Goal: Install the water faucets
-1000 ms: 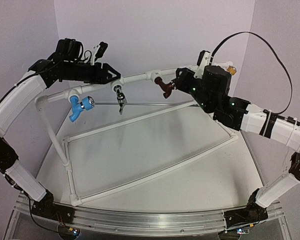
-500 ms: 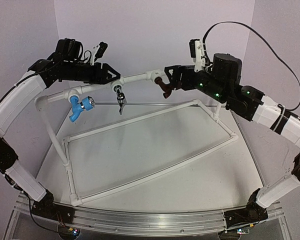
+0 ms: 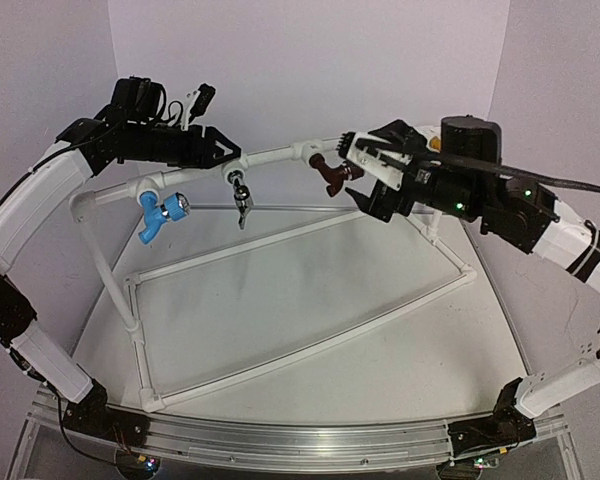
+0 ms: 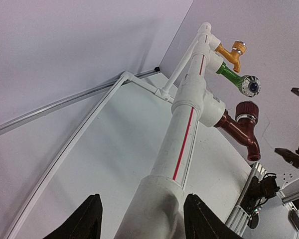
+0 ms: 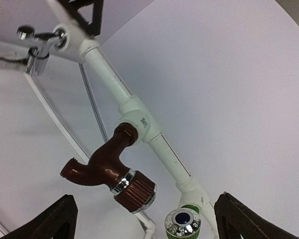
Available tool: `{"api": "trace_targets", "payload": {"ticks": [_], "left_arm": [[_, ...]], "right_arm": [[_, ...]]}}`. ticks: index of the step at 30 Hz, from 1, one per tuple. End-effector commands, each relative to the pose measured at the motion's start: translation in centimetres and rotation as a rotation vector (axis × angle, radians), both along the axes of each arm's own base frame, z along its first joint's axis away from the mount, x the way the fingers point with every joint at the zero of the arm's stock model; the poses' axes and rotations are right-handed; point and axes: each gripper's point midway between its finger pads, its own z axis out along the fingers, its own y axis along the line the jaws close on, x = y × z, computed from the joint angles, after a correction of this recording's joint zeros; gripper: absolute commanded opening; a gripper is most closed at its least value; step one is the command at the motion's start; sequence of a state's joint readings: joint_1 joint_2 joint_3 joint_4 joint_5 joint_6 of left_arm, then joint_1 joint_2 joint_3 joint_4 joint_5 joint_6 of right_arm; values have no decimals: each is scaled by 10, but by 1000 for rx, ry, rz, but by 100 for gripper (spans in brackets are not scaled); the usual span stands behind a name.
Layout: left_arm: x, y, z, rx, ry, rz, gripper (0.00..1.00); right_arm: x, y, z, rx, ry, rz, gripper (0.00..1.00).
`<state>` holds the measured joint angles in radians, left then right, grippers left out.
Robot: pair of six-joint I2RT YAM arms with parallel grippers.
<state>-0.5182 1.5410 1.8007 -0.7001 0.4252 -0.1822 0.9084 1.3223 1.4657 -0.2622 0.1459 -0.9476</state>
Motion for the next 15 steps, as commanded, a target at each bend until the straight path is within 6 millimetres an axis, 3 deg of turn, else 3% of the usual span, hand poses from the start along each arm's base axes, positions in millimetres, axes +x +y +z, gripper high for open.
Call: {"api": "trace_targets", "payload": {"ticks": [1,10,15], "left_arm": [[-15,5,-84,159,292,-4,58],[-15,4,-82,156,290,-7,58],[-16,6,-81,159,286,-5,58]], "right_arm": [[17,10,-18,-237,-177,-71,98],[43,36,-19,-247,-279,-204,96],[48,44,-15,-121,-235,-230,67]]}}
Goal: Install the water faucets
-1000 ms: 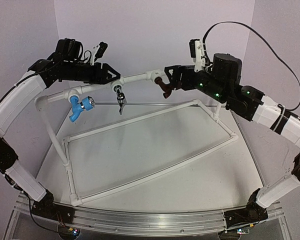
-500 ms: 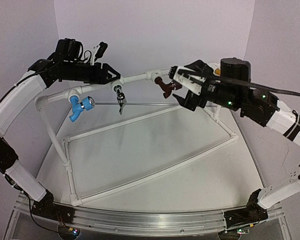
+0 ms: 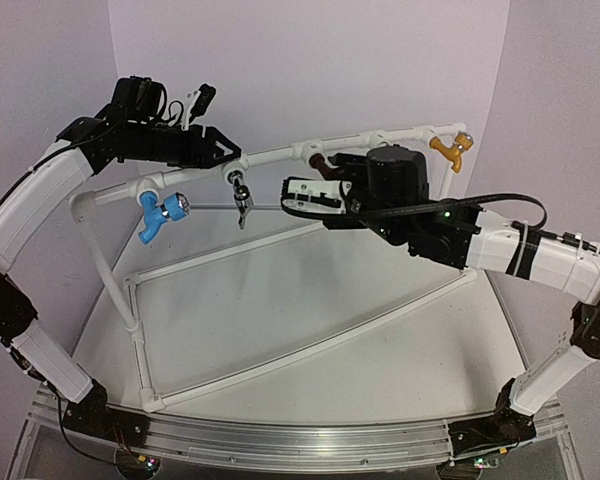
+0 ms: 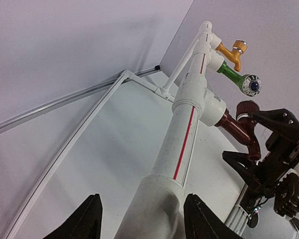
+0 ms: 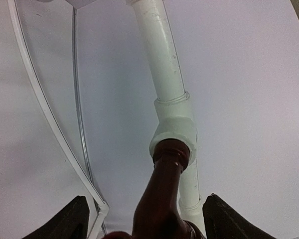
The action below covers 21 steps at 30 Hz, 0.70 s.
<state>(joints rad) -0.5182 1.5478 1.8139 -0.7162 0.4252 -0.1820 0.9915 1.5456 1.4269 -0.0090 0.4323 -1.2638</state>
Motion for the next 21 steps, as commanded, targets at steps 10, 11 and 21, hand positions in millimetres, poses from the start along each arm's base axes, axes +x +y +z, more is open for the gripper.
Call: {"api": "trace_targets", "payload": {"ticks": [10,11,21], "left_arm": [[-18,6,-81,152,281,-4,58],[-18,7,-80,150,279,-3,58],[-19,7,-80,144,281,-3,58]], "right_arm": [[17,0,41,803,159,-167,24],[17,-2,42,882,192,-170,21],[18,-6,69,1824,742,-75,0]]}}
